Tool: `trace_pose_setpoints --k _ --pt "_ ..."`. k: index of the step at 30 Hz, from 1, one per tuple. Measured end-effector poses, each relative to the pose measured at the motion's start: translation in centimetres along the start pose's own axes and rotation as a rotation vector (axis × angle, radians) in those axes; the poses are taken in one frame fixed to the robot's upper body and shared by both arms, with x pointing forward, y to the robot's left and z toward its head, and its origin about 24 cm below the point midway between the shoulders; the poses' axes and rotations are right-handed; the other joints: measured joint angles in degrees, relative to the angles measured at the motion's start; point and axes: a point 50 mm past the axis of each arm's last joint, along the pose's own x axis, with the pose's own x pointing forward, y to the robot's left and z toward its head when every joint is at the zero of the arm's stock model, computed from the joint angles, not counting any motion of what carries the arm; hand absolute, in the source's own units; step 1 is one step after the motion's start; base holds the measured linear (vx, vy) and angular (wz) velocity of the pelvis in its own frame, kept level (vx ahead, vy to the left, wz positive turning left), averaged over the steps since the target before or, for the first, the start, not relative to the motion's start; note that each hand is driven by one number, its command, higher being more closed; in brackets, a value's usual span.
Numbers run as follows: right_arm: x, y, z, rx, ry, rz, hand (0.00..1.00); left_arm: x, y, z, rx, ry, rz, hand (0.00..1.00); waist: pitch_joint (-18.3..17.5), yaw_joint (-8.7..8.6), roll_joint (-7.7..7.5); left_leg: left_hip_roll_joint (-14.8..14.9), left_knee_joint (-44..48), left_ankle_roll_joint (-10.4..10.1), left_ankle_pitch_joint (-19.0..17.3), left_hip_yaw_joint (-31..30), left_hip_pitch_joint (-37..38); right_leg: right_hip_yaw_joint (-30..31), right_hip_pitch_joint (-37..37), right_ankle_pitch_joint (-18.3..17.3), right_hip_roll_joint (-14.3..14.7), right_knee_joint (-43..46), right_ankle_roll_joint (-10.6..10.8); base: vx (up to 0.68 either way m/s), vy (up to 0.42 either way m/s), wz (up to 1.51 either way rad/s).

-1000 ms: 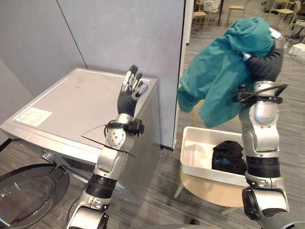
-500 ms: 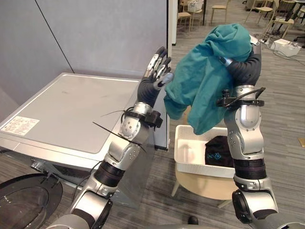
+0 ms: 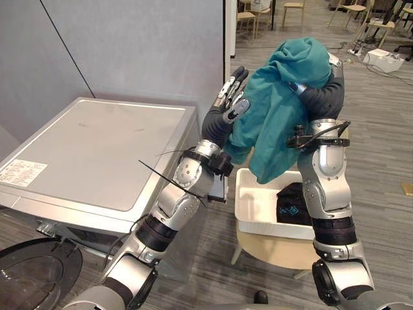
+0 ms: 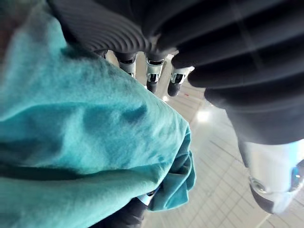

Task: Pick up the laundry basket with both hands and put the clothes into the washing machine.

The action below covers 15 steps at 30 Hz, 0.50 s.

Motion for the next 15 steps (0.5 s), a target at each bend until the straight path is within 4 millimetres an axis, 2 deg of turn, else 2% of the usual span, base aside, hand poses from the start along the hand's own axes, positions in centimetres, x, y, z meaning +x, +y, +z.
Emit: trace_pose_setpoints --k 6,15 --pt "-0.2 0.2 0.4 0.012 -0.018 0.001 1.00 1.4 -1.2 -0.6 0.058 0.021 -0.043 0.00 0.00 -0.20 0.00 0.01 0.07 0.01 0.00 0.01 -0.01 0.03 0.04 0.03 0.00 0.00 0.04 -0.01 -0.004 0.00" --pt "-0.3 0.5 0.6 0.020 -0.032 0.015 1.00 2.6 -2.4 -1.7 0.087 0.062 -0.073 0.00 0.01 -1.41 0.00 0.01 0.05 0.01 0.00 0.07 0.01 0.10 0.00 0.03 0.01 0.00 0.05 0.00 0.000 0.00"
